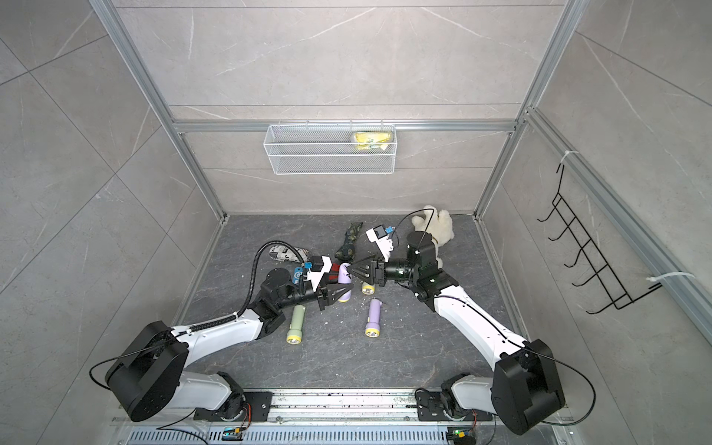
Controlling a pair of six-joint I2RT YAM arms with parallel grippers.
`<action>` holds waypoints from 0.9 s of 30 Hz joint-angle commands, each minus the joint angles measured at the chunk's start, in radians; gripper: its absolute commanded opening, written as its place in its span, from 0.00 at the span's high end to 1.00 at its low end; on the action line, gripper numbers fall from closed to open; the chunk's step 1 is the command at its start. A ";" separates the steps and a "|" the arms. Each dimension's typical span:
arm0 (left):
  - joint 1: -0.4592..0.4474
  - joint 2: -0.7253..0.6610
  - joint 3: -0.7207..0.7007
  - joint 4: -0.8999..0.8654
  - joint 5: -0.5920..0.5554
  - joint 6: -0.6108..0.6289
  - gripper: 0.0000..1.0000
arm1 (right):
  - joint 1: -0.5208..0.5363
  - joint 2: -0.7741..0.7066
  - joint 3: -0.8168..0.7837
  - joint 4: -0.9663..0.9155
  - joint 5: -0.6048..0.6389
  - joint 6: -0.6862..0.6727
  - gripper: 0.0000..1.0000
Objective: Close the plug at the bottom of the flashlight
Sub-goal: Close the plug of the flashlight.
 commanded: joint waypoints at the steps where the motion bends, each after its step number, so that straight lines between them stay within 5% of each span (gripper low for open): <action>1: 0.002 -0.025 0.052 0.068 0.041 -0.005 1.00 | 0.008 0.028 -0.023 0.044 -0.024 0.014 0.55; 27: -0.029 -0.086 0.048 0.034 0.058 0.071 1.00 | 0.021 0.054 -0.037 0.046 -0.108 0.020 0.68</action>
